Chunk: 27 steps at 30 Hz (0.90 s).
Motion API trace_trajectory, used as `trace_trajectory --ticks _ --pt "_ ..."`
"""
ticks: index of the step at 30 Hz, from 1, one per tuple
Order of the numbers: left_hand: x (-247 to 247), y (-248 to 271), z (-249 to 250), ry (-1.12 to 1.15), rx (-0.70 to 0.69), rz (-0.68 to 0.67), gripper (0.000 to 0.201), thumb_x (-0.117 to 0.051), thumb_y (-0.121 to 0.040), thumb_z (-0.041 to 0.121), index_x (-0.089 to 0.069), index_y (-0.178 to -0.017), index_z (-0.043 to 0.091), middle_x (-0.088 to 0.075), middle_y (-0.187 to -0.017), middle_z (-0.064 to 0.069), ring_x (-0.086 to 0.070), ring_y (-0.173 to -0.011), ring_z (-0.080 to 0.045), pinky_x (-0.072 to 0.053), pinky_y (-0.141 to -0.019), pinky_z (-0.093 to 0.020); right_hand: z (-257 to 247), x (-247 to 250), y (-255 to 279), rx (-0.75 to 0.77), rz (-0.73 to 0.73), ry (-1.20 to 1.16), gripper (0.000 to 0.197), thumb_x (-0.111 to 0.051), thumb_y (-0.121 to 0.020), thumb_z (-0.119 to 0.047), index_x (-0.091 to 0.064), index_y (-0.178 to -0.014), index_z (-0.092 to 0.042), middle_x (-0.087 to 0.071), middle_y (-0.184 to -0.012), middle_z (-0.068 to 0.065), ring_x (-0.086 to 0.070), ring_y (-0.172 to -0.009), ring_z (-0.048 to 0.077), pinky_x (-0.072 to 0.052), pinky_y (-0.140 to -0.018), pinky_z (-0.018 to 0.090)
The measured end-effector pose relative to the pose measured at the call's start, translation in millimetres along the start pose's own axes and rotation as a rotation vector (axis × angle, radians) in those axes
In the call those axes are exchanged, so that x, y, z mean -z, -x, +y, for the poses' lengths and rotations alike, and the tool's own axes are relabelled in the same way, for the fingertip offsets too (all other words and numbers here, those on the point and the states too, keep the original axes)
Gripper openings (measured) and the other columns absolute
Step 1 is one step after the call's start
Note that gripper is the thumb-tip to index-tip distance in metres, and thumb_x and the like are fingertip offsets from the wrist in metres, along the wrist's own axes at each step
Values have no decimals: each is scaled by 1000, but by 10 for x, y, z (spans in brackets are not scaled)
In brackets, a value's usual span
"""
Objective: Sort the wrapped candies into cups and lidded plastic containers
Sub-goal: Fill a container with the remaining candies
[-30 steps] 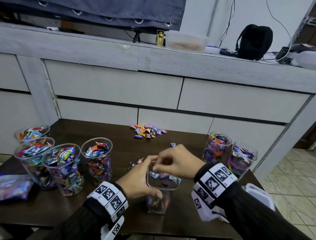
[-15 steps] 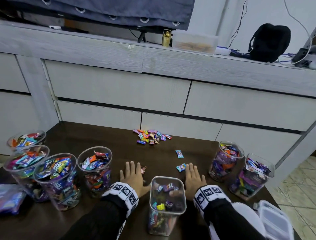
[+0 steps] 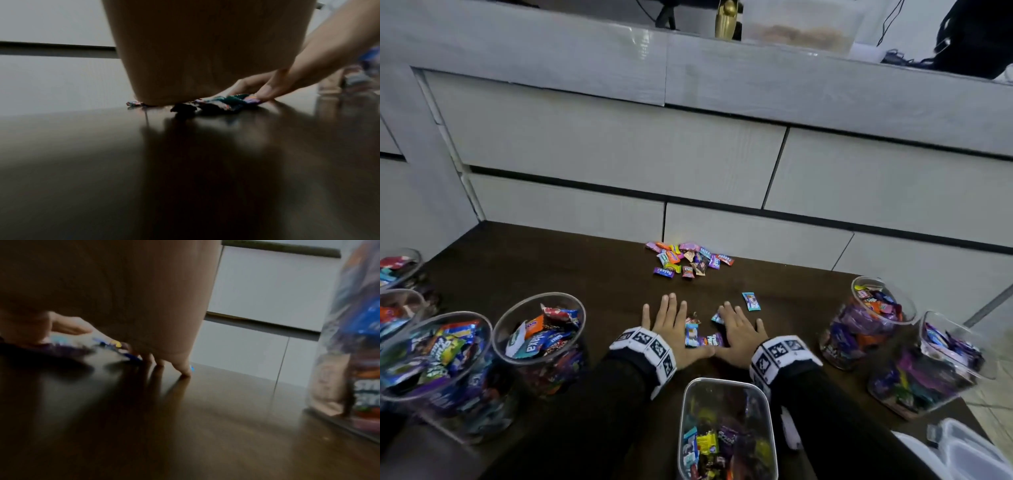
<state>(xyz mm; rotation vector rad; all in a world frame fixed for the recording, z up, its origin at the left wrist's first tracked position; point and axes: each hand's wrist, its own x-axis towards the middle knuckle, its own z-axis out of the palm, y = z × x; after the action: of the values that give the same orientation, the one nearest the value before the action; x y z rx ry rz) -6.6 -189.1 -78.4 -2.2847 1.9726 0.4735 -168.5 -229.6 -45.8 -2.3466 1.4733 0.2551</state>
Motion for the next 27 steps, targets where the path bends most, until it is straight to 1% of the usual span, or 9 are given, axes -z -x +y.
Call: trace_trajectory --ticks 2,4,8,13,15,17,21,24,27 --pt "184 -112 30 114 11 43 111 -26 -76 89 5 -156 19 20 -162 -4 23 -147 -19 18 -113 -54 5 174 -83 23 63 -57 74 -54 -88 -51 -26 -146 -15 -25 -154 5 -22 -141 21 -21 -115 47" --pt "419 -235 -2 260 67 132 104 -25 -79 86 -6 -156 19 11 -164 -3 17 -149 -21 13 -115 -56 31 414 -186 53 122 -73 68 -57 -87 -51 -36 -140 -15 -40 -142 9 -33 -132 26 -30 -109 42" --pt "807 -586 -106 331 225 183 92 -31 -88 76 -19 -154 13 -4 -164 -10 4 -151 -30 2 -116 -61 48 743 -540 36 167 -33 77 -57 -87 -52 -25 -146 -14 -30 -149 12 -28 -135 32 -29 -111 43" --pt "988 -973 -208 244 265 200 73 -40 -98 55 -23 -152 9 -15 -161 -12 -6 -150 -32 -8 -118 -59 11 824 -1083 51 131 9 87 -56 -85 -59 -10 -151 -27 -6 -159 11 -13 -144 34 -20 -116 48" --pt "1010 -1101 -251 231 265 183 70 -41 -100 50 -21 -153 9 -10 -162 -13 -3 -150 -32 -8 -118 -58 -3 824 -1261 90 141 97 86 -56 -84 -60 -12 -151 -29 -10 -157 12 -19 -142 35 -25 -113 48" --pt "982 -1227 -284 204 254 170 71 -40 -101 47 -13 -154 9 -1 -163 -14 2 -150 -32 -6 -119 -57 -33 802 -1417 137 177 190 83 -56 -83 -63 -17 -149 -31 -20 -150 13 -29 -134 36 -35 -104 47" --pt "788 -1409 -259 183 231 175 79 -39 -101 51 1 -156 12 14 -161 -19 11 -149 -35 -3 -118 -55 -112 685 -1643 181 252 255 77 -53 -81 -67 -25 -145 -36 -32 -135 12 -36 -124 32 -42 -90 44" --pt "687 -1489 -232 215 230 180 82 -39 -99 55 2 -156 13 17 -160 -21 14 -148 -38 0 -118 -52 -162 562 -1724 176 262 262 73 -50 -83 -66 -26 -144 -35 -34 -137 10 -36 -125 31 -40 -92 46" --pt "656 -1517 -272 155 196 143 74 -38 -100 53 -3 -156 18 16 -161 -20 14 -148 -38 1 -118 -51 -196 490 -1722 171 279 239 69 -50 -85 -59 -28 -144 -30 -35 -138 10 -36 -126 30 -40 -92 46"
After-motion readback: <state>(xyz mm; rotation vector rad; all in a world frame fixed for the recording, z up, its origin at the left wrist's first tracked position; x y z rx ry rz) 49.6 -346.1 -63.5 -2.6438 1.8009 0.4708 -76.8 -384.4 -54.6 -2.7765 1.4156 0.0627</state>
